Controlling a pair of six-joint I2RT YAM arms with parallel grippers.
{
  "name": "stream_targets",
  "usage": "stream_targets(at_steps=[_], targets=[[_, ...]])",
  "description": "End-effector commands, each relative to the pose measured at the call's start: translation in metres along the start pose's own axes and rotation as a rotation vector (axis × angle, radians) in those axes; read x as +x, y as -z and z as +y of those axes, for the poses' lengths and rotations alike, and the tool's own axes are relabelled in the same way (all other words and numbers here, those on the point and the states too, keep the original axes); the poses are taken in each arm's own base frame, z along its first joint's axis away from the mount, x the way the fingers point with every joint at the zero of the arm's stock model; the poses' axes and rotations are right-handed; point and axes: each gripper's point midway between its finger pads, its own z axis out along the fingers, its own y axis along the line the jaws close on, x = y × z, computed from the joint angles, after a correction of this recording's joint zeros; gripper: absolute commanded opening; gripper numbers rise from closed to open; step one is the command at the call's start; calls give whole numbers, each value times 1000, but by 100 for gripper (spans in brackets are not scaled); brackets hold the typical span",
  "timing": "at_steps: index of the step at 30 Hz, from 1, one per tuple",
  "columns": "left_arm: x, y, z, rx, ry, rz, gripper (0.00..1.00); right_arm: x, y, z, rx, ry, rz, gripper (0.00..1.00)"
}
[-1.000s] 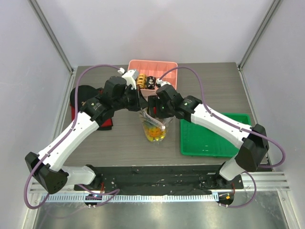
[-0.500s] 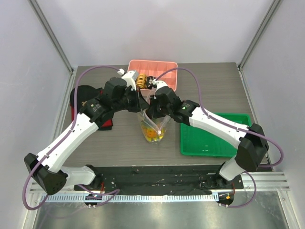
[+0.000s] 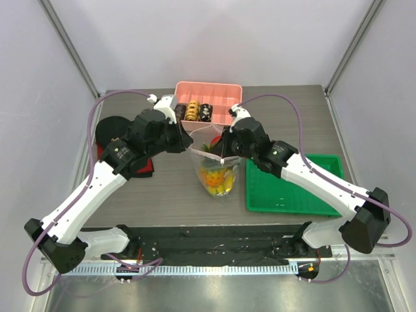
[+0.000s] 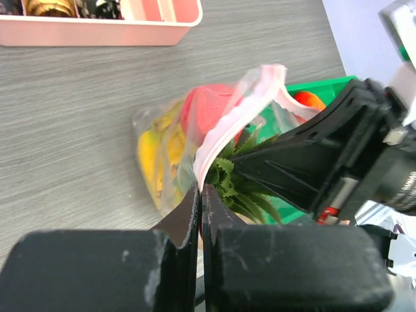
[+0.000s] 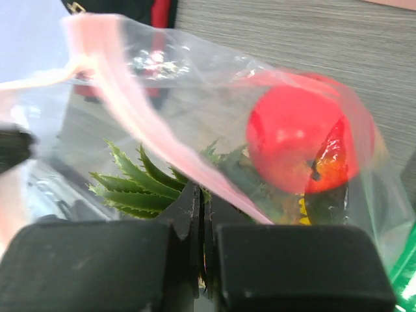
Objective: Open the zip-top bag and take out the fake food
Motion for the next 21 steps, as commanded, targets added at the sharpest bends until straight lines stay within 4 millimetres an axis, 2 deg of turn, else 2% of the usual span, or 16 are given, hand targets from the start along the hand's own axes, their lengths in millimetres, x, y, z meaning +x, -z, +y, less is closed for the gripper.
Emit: stream_targets(at_steps=[1, 3, 5, 6, 7, 9, 11, 13, 17, 20, 21], targets=[[6, -3, -9, 75, -7, 10, 0, -41, 14, 27, -75, -92, -105, 1], [13, -5, -17, 122, 16, 42, 0, -58, 15, 38, -96, -97, -134, 1], [13, -6, -19, 129, 16, 46, 0, -62, 8, 37, -68, -100, -130, 1], [13, -5, -21, 137, 12, 47, 0, -79, 11, 31, -4, -115, -182, 1], [13, -4, -22, 145, 9, 45, 0, -72, 11, 22, 50, -116, -146, 1], [12, -1, -27, 179, 3, 39, 0, -80, 13, 20, 75, -107, -158, 2], [21, -1, -31, 213, 2, 70, 0, -80, 10, 12, 117, -134, -150, 2], [24, 1, -38, 246, -5, 76, 0, -83, 9, 13, 114, -143, -145, 1], [29, -3, -22, 153, 8, 70, 0, -87, 14, 31, 51, -177, -117, 1], [32, -9, -7, 64, 3, 93, 0, -95, 33, 45, -9, -160, -129, 1], [27, -8, -6, 46, 11, 85, 0, -95, 36, 46, -20, -123, -134, 1]])
